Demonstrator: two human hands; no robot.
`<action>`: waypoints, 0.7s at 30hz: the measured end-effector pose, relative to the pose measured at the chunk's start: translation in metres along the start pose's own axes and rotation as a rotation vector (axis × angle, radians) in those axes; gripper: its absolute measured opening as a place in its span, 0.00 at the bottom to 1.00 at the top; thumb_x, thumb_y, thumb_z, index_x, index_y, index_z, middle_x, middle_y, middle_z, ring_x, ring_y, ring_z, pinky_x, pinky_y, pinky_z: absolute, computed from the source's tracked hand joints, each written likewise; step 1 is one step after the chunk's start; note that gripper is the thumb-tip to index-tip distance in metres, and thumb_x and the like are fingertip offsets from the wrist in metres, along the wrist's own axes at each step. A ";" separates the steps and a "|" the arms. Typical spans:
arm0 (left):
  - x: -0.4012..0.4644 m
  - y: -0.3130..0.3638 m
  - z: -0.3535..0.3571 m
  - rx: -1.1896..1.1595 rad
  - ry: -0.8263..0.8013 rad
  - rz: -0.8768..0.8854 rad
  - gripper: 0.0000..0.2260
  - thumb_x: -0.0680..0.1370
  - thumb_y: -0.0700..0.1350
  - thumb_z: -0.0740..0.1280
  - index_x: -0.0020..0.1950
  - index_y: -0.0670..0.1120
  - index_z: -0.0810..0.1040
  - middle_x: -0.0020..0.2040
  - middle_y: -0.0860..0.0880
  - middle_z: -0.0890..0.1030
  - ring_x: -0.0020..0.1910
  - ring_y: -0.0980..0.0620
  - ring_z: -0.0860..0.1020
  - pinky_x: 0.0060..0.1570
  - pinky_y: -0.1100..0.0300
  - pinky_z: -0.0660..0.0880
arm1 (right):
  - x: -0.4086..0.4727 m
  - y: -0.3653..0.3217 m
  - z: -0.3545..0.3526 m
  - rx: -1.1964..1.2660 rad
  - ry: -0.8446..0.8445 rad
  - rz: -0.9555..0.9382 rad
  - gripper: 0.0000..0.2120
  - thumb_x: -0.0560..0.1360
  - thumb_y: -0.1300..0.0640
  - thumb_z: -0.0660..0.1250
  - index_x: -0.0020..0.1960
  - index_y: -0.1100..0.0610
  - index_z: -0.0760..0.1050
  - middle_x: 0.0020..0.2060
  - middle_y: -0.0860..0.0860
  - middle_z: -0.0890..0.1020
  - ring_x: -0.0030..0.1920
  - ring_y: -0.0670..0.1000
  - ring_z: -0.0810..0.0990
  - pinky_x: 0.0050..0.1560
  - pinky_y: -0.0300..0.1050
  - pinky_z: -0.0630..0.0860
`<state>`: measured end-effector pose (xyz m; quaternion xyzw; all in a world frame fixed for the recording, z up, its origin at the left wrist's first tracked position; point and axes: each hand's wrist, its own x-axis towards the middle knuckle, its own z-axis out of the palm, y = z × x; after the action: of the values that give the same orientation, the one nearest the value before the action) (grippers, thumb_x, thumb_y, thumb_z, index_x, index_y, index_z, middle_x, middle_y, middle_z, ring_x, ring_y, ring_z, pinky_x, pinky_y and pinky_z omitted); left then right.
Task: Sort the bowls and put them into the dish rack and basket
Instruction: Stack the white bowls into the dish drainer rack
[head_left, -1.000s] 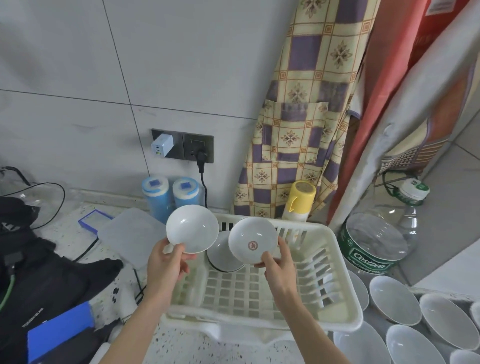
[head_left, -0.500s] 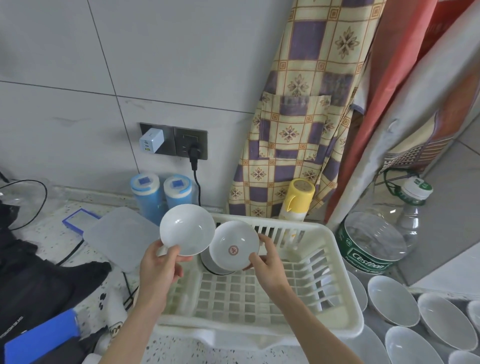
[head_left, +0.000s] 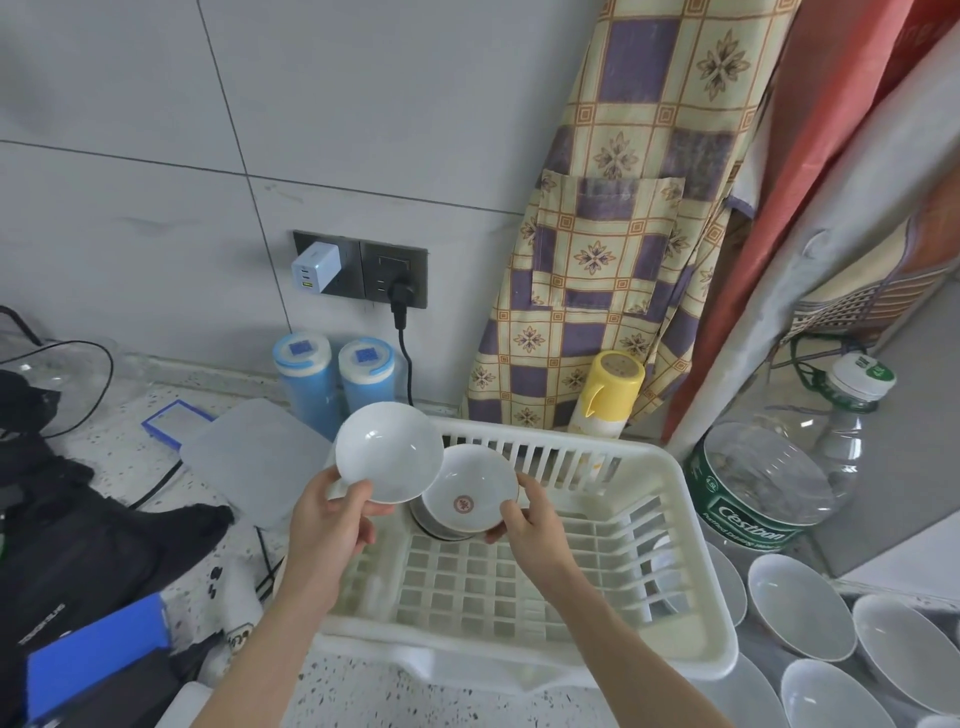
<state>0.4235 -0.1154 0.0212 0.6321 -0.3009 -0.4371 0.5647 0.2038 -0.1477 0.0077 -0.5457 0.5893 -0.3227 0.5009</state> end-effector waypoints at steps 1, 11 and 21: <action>0.000 0.000 0.001 0.008 0.003 0.001 0.15 0.78 0.40 0.65 0.65 0.45 0.73 0.36 0.42 0.86 0.20 0.54 0.70 0.19 0.66 0.66 | 0.001 0.000 0.000 -0.002 0.000 0.001 0.22 0.79 0.60 0.56 0.72 0.52 0.64 0.35 0.52 0.85 0.36 0.44 0.83 0.34 0.30 0.74; 0.000 0.000 0.000 0.034 -0.011 -0.013 0.14 0.78 0.40 0.64 0.63 0.45 0.75 0.35 0.41 0.86 0.20 0.53 0.68 0.19 0.66 0.62 | 0.006 0.004 0.005 -0.036 -0.046 0.047 0.21 0.80 0.56 0.56 0.73 0.52 0.62 0.36 0.52 0.86 0.40 0.43 0.84 0.35 0.33 0.72; -0.006 0.004 0.001 0.052 -0.117 -0.026 0.09 0.78 0.40 0.64 0.57 0.48 0.77 0.36 0.40 0.86 0.21 0.53 0.69 0.19 0.63 0.62 | 0.015 0.012 0.011 0.012 -0.080 0.154 0.22 0.80 0.55 0.57 0.73 0.48 0.61 0.34 0.52 0.86 0.28 0.46 0.73 0.30 0.40 0.69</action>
<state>0.4204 -0.1114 0.0265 0.6237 -0.3364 -0.4727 0.5238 0.2118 -0.1576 -0.0106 -0.5082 0.6071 -0.2643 0.5507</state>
